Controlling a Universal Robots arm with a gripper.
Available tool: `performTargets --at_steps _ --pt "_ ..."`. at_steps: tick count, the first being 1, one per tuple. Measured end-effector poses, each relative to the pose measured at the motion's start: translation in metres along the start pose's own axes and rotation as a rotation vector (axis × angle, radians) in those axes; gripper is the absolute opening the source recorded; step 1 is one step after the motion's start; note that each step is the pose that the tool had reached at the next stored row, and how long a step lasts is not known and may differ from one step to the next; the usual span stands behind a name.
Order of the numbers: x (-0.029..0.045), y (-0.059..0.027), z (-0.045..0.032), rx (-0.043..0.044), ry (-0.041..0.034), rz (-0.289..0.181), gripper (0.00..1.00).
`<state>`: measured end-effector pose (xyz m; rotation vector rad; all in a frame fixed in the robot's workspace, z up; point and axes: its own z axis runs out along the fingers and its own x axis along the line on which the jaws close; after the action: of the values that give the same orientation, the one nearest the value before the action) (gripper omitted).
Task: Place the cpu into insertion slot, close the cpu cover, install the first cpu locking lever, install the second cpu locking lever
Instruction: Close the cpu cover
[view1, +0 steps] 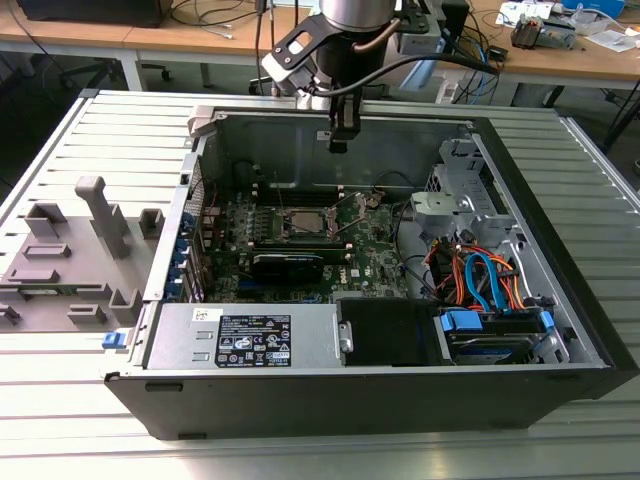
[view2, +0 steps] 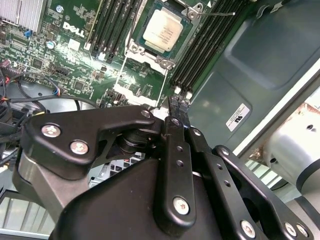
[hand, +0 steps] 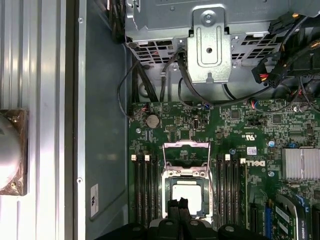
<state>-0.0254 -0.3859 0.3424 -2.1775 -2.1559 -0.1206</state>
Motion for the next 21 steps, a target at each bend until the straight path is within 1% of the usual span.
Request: performTargets --at_steps 16,17,19,21 --pt "0.0000 0.0036 0.0006 0.0000 0.0000 0.000 0.11" --pt "0.0000 0.0049 0.0009 -0.0001 0.0000 0.000 0.11" --pt "0.0000 0.0116 0.0014 0.0000 0.0000 0.000 0.11" --pt "0.0000 0.0123 0.0014 0.0000 0.0000 0.000 0.11"
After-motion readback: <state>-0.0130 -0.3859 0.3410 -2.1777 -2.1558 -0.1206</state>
